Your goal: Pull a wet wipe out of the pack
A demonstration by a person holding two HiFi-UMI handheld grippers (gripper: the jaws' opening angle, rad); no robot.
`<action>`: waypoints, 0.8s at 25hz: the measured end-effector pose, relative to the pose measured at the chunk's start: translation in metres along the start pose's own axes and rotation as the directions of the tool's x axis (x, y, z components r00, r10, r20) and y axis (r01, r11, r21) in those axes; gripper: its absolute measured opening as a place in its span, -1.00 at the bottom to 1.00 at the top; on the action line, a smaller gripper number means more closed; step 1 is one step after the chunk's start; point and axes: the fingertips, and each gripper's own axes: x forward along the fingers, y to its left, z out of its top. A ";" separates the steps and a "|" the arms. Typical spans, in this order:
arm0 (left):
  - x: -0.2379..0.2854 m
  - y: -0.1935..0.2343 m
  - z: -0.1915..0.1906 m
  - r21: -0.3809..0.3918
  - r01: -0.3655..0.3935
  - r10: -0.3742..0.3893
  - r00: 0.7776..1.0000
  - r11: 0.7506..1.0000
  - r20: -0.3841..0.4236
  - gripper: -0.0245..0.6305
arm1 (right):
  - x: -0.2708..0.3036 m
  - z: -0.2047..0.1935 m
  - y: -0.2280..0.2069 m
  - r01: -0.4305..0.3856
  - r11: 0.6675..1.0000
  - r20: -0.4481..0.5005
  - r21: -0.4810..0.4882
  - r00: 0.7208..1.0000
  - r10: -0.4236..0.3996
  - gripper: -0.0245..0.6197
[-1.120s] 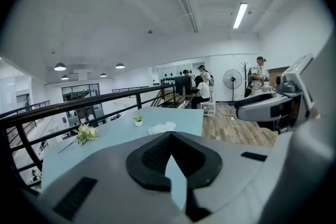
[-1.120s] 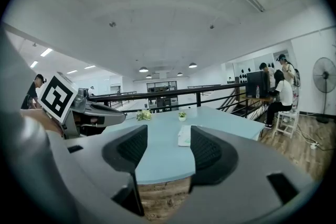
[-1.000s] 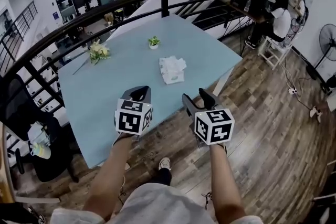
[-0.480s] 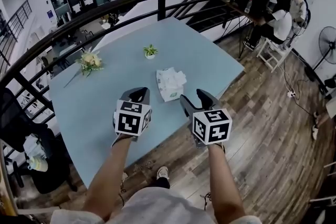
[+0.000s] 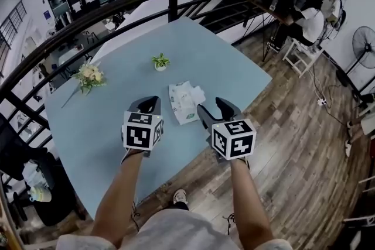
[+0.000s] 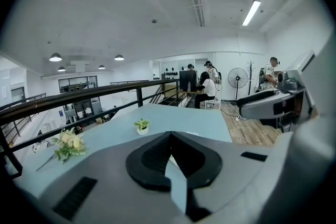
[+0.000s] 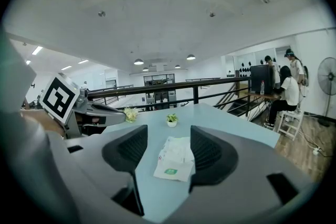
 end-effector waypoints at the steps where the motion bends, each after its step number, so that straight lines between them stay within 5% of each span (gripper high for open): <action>1: 0.005 0.002 0.000 0.000 0.001 -0.001 1.000 1.000 -0.002 -0.95 | 0.004 0.001 -0.002 0.001 1.000 -0.002 0.000 1.000 -0.001 -0.18; 20: 0.028 0.027 0.006 0.006 0.003 -0.003 1.000 1.000 0.004 -0.95 | 0.046 0.009 -0.003 -0.012 1.000 -0.013 -0.018 1.000 0.012 -0.18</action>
